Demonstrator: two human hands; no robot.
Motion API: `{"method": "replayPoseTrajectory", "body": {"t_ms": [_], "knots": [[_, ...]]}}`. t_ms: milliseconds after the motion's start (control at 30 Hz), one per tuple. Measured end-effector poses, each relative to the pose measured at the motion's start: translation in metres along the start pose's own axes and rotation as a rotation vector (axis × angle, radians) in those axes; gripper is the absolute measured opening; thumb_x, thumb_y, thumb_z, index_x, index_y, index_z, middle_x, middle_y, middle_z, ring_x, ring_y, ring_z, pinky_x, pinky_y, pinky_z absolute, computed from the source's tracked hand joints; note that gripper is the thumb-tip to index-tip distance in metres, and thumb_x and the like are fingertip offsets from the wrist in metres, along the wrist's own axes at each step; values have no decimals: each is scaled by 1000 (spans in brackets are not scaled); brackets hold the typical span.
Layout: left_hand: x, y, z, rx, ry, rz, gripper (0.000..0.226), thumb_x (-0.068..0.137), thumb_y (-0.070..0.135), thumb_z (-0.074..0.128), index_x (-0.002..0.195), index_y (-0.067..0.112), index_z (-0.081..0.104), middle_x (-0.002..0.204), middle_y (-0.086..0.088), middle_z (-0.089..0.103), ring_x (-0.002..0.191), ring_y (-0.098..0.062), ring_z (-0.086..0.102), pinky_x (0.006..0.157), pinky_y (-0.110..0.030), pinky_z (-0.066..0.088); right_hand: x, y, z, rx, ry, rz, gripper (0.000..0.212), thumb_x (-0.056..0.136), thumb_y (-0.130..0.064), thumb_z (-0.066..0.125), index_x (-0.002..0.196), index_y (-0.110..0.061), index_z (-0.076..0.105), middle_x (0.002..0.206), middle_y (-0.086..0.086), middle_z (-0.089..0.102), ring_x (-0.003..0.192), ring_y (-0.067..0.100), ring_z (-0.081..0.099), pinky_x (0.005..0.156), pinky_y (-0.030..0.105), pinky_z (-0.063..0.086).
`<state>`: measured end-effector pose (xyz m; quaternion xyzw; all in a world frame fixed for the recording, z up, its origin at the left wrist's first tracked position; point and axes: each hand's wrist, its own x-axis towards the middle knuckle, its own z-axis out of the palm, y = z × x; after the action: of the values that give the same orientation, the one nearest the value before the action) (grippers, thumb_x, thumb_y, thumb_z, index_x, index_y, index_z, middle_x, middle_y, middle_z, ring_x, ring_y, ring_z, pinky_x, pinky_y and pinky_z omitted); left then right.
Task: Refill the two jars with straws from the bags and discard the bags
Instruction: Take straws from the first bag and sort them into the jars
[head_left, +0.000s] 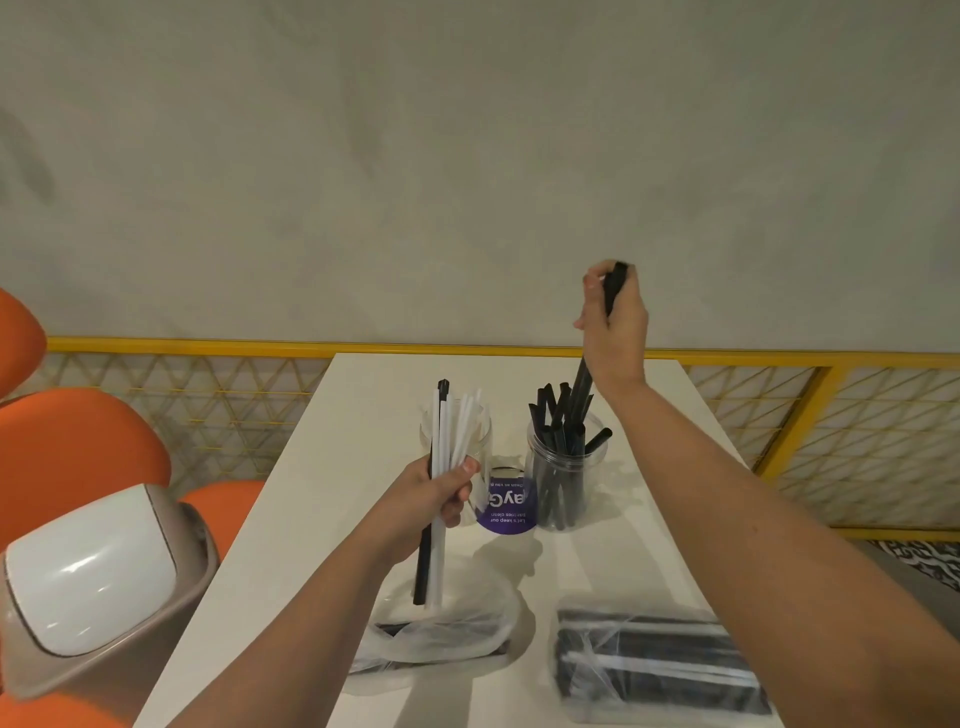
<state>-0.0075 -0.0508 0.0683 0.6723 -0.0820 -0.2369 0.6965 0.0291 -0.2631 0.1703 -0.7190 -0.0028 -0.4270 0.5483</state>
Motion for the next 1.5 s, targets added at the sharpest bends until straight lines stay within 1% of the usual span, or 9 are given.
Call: {"method": "replayPoseTrajectory", "body": {"t_ms": [300, 400, 500, 667, 733, 1000, 1233, 1367, 1500], "knots": [[-2, 8, 2, -71, -45, 7, 23, 96, 29, 47, 98, 8, 58, 60, 0, 45, 50, -11, 35, 51, -22, 34, -40, 63, -2, -288, -250, 333, 19, 93, -26, 54, 101, -11, 46, 89, 5, 53, 81, 15, 51, 69, 23, 39], [-3, 9, 2, -83, -55, 12, 25, 97, 30, 44, 99, 8, 56, 61, -1, 45, 50, -11, 35, 52, -23, 35, -40, 49, 0, -433, -135, 148, 33, 90, -23, 59, 118, -7, 50, 114, 11, 51, 104, 19, 47, 86, 19, 33], [-3, 9, 5, -109, -68, 21, 26, 97, 32, 43, 99, 9, 55, 59, -1, 46, 48, -10, 34, 50, -22, 36, -52, 12, 16, -300, -125, -15, 31, 90, -19, 59, 117, -5, 52, 110, 5, 49, 98, 13, 48, 79, 10, 34], [-7, 13, 13, -140, -96, 40, 25, 99, 30, 40, 95, 9, 54, 58, -3, 52, 43, -8, 35, 47, -21, 35, -89, -22, 42, -93, -718, 603, 33, 92, -34, 53, 117, -11, 56, 105, 7, 61, 91, 14, 59, 76, 18, 53], [-10, 15, 12, -146, -97, 25, 27, 99, 30, 40, 89, 8, 53, 60, -4, 53, 43, -9, 36, 48, -22, 36, -96, -20, 46, -1, -772, 778, 33, 95, -34, 48, 114, -9, 60, 109, 12, 67, 96, 22, 64, 81, 28, 52], [-12, 13, 1, -173, -44, 36, 22, 98, 22, 44, 106, 13, 62, 84, -15, 71, 54, -17, 55, 55, -26, 48, -101, -21, 56, 19, -623, 826, 31, 100, -28, 38, 109, -5, 58, 91, 8, 67, 74, 18, 64, 55, 21, 51], [-5, 8, -22, -221, 114, -21, 27, 99, 15, 43, 101, 0, 65, 92, -17, 72, 86, -30, 71, 81, -36, 58, -63, -29, 60, 250, -246, 768, 16, 101, -19, 36, 106, -8, 46, 71, 4, 58, 59, 14, 62, 61, 22, 55], [-1, 7, -37, -286, 259, -10, 22, 98, 11, 43, 97, 0, 62, 78, -10, 73, 64, -19, 70, 59, -25, 59, -36, -33, 59, 206, -64, 510, 19, 102, -19, 32, 95, -12, 47, 68, 3, 56, 55, 11, 58, 56, 16, 48], [2, 4, -45, -318, 325, 22, 20, 98, 12, 43, 93, 2, 59, 49, 2, 49, 36, -7, 33, 36, -17, 29, -25, -31, 68, 220, 12, 342, 23, 102, -18, 30, 83, -23, 41, 71, -1, 53, 63, 12, 60, 60, 13, 47]]}}
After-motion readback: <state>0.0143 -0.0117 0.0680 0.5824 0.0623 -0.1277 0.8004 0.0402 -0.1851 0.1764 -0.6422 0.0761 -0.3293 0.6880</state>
